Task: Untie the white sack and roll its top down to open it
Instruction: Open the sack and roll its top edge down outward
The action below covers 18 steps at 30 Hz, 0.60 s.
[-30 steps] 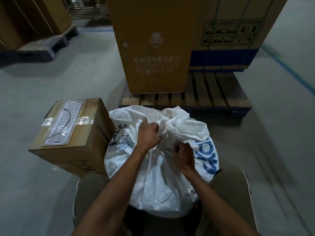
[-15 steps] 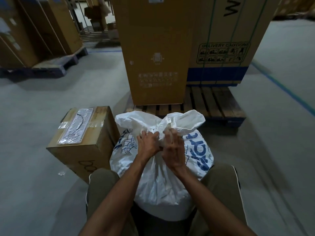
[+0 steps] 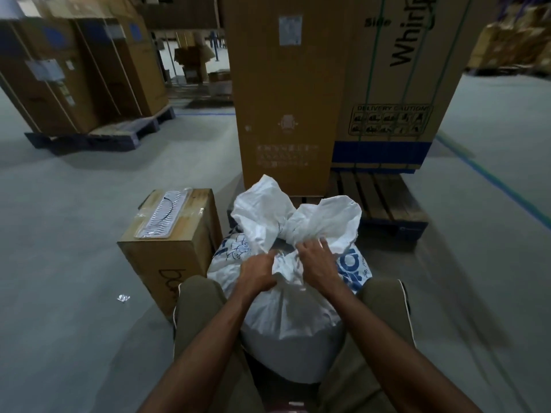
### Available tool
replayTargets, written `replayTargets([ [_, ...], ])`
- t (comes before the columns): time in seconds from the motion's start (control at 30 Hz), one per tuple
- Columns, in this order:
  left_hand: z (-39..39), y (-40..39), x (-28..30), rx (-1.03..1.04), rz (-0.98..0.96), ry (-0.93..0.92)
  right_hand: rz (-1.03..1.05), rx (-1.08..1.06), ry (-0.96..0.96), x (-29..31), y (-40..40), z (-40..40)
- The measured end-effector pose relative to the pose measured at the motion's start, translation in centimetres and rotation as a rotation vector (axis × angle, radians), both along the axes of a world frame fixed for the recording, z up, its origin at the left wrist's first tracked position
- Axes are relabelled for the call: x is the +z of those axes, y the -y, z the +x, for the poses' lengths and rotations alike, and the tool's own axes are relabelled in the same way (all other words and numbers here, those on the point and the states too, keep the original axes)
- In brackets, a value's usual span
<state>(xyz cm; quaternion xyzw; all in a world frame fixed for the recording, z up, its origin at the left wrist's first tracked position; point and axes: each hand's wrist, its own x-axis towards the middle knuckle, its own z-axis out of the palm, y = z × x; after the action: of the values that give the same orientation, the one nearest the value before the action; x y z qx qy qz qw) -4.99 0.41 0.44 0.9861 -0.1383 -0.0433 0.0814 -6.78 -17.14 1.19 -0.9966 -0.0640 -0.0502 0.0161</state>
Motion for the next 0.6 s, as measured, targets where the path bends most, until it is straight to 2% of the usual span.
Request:
replayTargets([
  [0.17, -3.6, -1.5, 0.7, 0.162, -0.136, -0.123, 0.125, -0.033, -0.122, 0.0, 1.1, -4.0],
  [0.27, -5.2, -2.9, 1.6, 0.181, -0.135, -0.17, 0.152, -0.04, -0.14, 0.3, 2.0, -6.7],
  [0.37, -5.9, -3.6, 2.1, 0.159, -0.156, -0.293, 0.191, -0.031, -0.181, 0.1, 2.2, -8.0],
  [0.5, -5.0, -3.2, 1.7, 0.207, -0.362, -0.446, 0.188, -0.005, -0.445, -1.3, 2.1, -7.3],
  [0.6, -4.0, -2.7, 0.8, 0.212, -0.396, -0.397, 0.212, -0.022, -0.457, -2.5, 1.7, -5.5],
])
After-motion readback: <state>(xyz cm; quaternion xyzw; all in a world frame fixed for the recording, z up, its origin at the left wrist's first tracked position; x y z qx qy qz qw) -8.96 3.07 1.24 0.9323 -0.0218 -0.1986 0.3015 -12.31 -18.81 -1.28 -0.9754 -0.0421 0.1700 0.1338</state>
